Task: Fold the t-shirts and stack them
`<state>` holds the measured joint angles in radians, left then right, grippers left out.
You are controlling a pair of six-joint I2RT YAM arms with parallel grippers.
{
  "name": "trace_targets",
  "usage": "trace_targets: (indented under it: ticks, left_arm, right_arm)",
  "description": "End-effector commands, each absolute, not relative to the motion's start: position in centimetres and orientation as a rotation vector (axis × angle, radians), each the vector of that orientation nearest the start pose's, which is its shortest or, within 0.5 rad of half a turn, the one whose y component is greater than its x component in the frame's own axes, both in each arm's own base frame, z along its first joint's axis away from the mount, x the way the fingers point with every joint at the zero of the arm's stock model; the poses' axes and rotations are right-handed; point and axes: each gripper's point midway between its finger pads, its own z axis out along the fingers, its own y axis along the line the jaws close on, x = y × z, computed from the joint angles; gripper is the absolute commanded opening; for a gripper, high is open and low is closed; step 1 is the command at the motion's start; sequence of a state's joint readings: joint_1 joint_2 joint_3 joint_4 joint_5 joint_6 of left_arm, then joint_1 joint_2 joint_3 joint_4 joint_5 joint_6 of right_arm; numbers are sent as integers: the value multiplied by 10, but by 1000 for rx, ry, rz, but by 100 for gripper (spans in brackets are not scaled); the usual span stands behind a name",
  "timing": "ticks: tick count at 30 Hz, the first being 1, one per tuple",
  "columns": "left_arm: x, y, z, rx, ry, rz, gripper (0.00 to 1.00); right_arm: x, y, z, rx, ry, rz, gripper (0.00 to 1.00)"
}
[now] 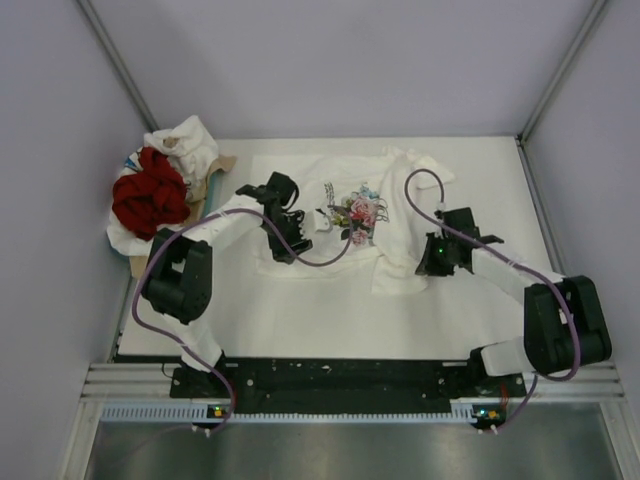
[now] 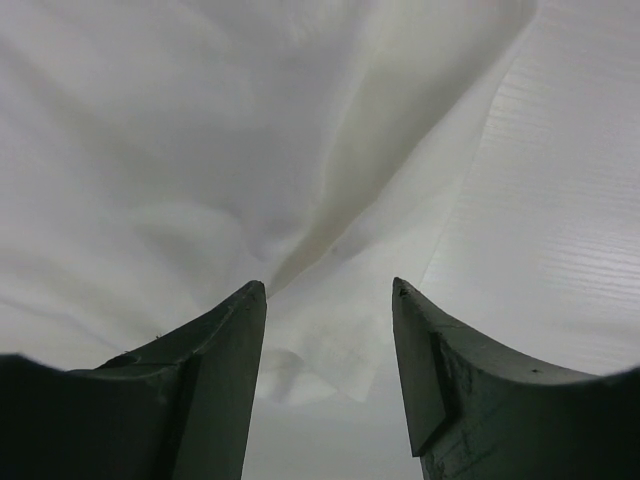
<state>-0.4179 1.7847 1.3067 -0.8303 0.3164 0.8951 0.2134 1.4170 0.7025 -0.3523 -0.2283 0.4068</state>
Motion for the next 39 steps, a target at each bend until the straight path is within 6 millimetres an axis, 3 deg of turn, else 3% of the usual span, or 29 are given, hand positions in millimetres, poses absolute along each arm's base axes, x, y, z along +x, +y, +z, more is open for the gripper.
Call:
trace_targets:
  ticks: [1, 6, 11, 14, 16, 20, 22, 28, 31, 33, 36, 39]
  left_arm:
    - [333, -176, 81, 1786, 2044, -326, 60]
    - [328, -173, 57, 1895, 2070, -323, 61]
    - [320, -174, 40, 1948, 2084, -335, 57]
    - [314, -169, 35, 1961, 2120, -343, 45]
    - [307, -165, 37, 1970, 2131, -346, 34]
    - [293, -159, 48, 1963, 2120, -342, 15]
    - [286, -155, 53, 1952, 2125, -336, 0]
    - [280, -149, 77, 1811, 2163, -298, 0]
    - [295, -144, 110, 1644, 2178, -215, 0]
    - [320, -132, 150, 1449, 2180, -73, 0]
    - [358, -96, 230, 1115, 2149, 163, 0]
    - [360, -72, 323, 946, 2015, 226, 0]
  right_arm:
    - [313, 99, 102, 137, 2408, 376, 0]
    - [320, 91, 161, 77, 2274, 330, 0]
    - [324, 85, 189, 66, 2216, 312, 0]
    - [327, 76, 210, 74, 2167, 291, 0]
    - [328, 71, 226, 76, 2127, 281, 0]
    - [329, 68, 240, 74, 2095, 277, 0]
    - [329, 67, 245, 69, 2086, 277, 0]
    - [330, 69, 266, 37, 2045, 289, 0]
    - [329, 74, 277, -3, 2026, 314, 0]
    - [329, 76, 290, -33, 2006, 317, 0]
    - [329, 73, 322, -58, 1954, 295, 0]
    - [320, 71, 367, -88, 1858, 285, 0]
